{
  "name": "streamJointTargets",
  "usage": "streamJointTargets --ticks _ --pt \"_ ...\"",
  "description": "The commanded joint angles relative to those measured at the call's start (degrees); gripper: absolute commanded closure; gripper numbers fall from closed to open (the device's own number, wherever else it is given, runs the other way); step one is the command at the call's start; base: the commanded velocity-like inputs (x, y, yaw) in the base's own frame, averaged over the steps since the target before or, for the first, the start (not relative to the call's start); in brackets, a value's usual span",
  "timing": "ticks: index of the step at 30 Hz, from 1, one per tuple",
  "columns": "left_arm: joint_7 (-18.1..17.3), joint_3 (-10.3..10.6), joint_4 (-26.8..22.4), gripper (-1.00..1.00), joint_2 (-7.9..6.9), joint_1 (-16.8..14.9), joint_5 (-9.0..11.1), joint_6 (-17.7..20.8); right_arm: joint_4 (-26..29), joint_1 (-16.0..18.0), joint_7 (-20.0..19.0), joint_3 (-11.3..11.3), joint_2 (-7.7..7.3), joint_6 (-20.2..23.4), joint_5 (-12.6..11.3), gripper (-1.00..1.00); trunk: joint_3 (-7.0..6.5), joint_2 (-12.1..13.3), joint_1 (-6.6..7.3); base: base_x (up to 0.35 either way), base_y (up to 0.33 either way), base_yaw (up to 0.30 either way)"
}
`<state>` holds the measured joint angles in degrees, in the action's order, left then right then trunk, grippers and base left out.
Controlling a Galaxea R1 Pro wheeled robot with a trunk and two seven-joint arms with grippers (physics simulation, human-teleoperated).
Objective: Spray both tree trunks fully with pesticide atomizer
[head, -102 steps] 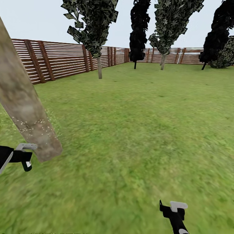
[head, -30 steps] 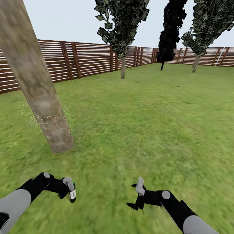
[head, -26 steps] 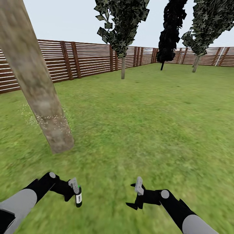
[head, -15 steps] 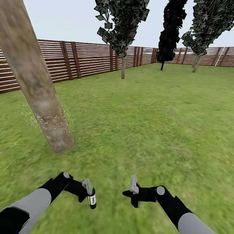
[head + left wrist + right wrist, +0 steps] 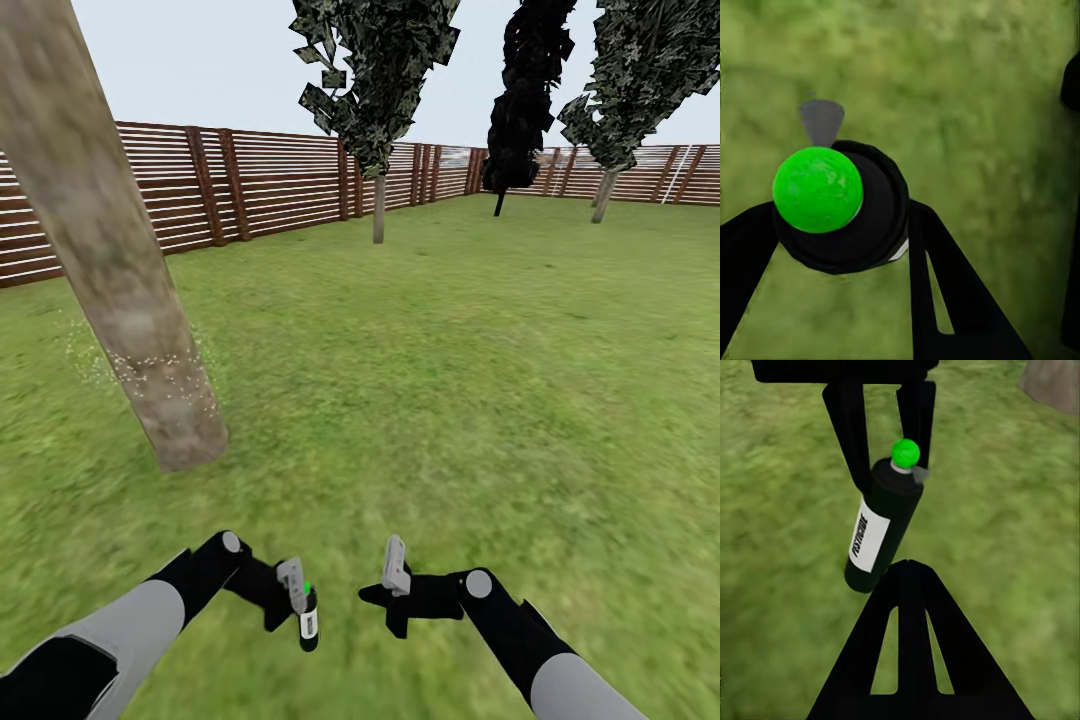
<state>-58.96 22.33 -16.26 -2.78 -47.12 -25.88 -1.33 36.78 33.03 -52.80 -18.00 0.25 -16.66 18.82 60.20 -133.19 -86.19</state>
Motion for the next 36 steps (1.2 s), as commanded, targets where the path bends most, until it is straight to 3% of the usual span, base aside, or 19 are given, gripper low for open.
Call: streamJointTargets --ticks 1,7,10,13,15,26,36 --pt "-0.3 -0.2 0.0 1.0 0.14 0.0 -0.5 -1.2 0.0 0.0 0.0 0.1 0.02 -0.3 0.5 1.0 0.05 0.0 0.01 0.0 0.0 0.0" --pt "-2.6 -0.2 -0.1 1.0 0.5 0.0 -0.3 -2.2 -0.1 0.0 0.1 0.1 0.0 -0.4 2.6 1.0 0.05 0.0 0.01 0.0 0.0 0.0" --pt "-2.8 0.0 0.1 1.0 1.75 0.3 -0.6 -3.3 -0.1 0.0 0.1 0.1 -0.06 -0.4 2.9 1.0 0.05 0.0 0.01 0.0 0.0 0.0" --pt "-2.8 3.2 0.2 1.0 2.91 0.4 -0.6 -3.7 -0.1 0.0 0.1 0.2 -0.07 -0.4 3.0 1.0 0.05 0.0 0.01 0.0 0.0 0.0" --pt "-2.8 3.6 0.2 1.0 3.06 0.4 -0.6 -3.8 -0.1 0.0 0.1 0.2 -0.07 -0.4 3.0 1.0 0.05 0.0 0.01 0.0 0.0 0.0" --pt "-2.4 3.7 -0.1 1.0 6.12 0.5 -0.5 -3.8 -0.1 0.0 0.1 0.2 -0.07 -0.4 3.0 1.0 0.05 0.0 0.01 0.0 0.0 0.0" --pt "-2.4 3.7 -0.2 1.0 6.94 0.5 -0.4 -3.8 -0.1 0.0 0.1 0.2 -0.07 -0.4 3.0 1.0 0.05 0.0 0.01 0.0 0.0 0.0"
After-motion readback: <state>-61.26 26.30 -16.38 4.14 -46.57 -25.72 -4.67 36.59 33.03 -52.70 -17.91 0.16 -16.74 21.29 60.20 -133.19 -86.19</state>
